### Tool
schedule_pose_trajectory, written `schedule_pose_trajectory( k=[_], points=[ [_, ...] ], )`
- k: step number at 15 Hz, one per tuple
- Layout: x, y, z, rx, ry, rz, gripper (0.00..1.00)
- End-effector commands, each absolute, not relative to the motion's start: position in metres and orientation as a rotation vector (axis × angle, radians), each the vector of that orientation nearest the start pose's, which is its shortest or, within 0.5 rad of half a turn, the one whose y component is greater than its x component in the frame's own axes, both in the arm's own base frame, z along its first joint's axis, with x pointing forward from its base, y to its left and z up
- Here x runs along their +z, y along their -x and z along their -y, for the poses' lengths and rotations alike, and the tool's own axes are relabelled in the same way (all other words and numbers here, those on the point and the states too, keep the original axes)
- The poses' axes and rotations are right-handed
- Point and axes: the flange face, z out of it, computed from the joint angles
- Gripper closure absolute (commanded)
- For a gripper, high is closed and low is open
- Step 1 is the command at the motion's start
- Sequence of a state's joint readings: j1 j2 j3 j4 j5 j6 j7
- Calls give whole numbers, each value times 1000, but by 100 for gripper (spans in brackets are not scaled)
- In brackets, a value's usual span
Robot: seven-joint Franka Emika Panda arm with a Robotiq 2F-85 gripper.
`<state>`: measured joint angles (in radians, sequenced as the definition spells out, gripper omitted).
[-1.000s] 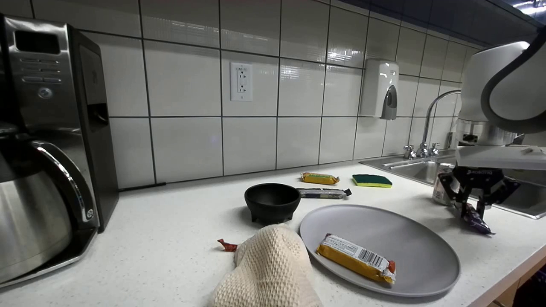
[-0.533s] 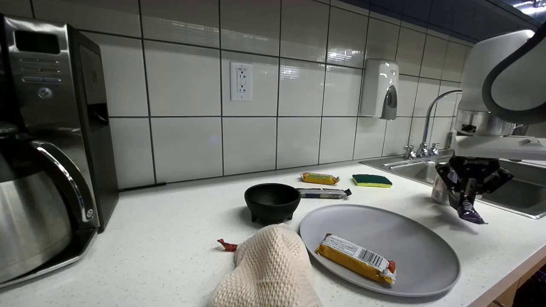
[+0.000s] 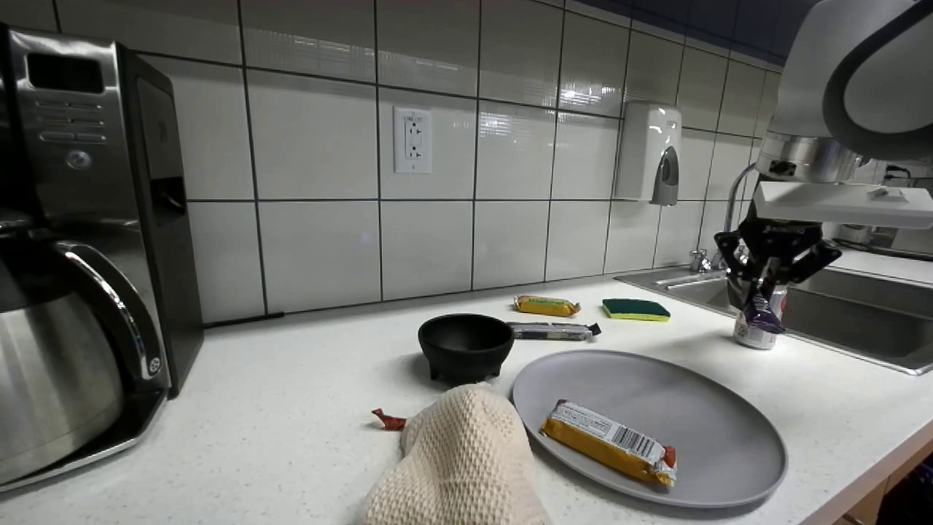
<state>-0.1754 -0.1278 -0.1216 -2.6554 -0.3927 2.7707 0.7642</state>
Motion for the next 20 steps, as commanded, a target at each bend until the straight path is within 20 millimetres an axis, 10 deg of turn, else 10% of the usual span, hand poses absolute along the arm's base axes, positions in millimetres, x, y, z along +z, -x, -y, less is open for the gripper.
schedule_pose_trajectory(
  k=[1,13,20],
  points=[
    [317,-424,78,-466,3041,-1018,96],
    [296,-428,-42,-306,3133,-382,96],
    [282,-420,-66,-144,3168,120,96]
  ],
)
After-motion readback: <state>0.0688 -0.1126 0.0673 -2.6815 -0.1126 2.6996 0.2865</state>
